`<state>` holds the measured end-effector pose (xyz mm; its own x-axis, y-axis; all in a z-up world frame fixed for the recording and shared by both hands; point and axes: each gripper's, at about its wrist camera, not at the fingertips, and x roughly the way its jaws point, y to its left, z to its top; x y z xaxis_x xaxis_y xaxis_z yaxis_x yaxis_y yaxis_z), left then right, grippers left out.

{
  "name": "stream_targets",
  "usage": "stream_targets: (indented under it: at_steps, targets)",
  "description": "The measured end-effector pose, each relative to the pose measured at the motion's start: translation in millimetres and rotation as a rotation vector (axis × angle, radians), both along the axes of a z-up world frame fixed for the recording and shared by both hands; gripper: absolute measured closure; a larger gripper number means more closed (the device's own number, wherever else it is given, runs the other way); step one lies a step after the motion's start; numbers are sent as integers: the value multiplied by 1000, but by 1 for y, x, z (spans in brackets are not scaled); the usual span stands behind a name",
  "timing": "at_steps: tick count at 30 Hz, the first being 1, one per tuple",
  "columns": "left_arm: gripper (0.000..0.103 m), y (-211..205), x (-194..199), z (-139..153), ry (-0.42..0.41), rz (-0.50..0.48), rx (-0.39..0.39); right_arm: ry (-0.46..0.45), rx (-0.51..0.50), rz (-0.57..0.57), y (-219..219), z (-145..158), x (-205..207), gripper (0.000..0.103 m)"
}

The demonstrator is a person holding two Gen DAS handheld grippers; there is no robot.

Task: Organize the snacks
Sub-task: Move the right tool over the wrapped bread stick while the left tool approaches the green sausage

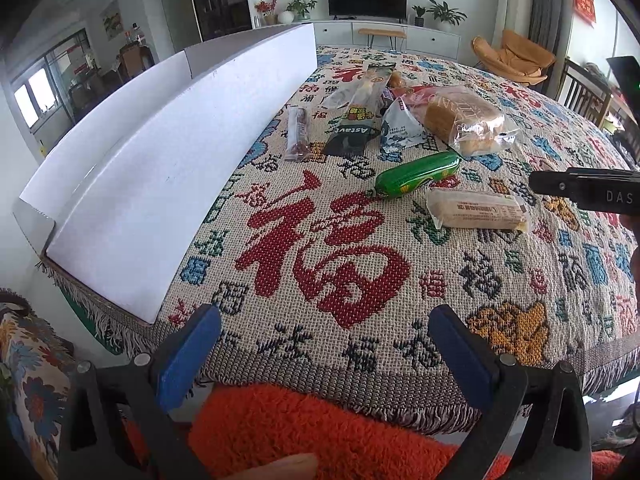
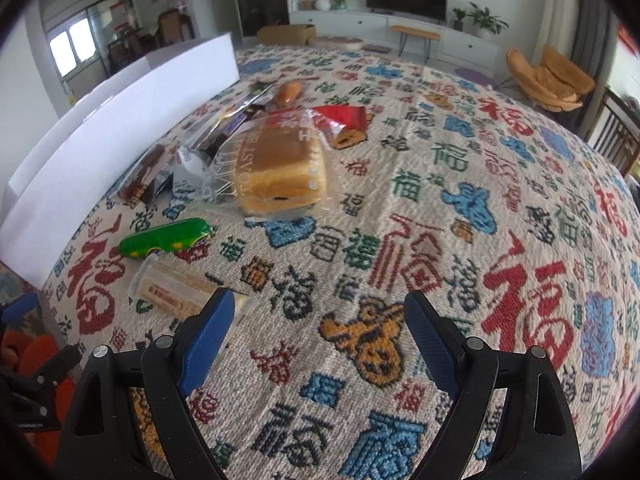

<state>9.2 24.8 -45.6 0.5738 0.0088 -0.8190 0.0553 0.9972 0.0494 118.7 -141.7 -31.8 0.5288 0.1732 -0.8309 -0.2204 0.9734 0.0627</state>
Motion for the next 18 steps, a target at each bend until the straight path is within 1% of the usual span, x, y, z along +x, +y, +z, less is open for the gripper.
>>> stream_targets:
  at_steps: [3, 5, 8, 12, 15, 18]
  targets:
    - [0, 4, 1, -1, 6, 6, -21, 59, 50, 108, 23, -7, -2, 14]
    - [0, 6, 1, -2, 9, 4, -34, 62, 55, 186, 36, -10, -10, 14]
    - [0, 7, 3, -3, 21, -10, -51, 57, -5, 320, 51, -12, -16, 14]
    - [0, 8, 6, -5, 43, -31, -87, 96, -73, 513, 71, -17, -6, 15]
    - [0, 12, 6, -5, 50, -28, -122, 150, -135, 609, 85, -28, 10, 17]
    - [0, 14, 7, -6, 56, -27, -146, 200, -161, 655, 92, -36, 26, 17]
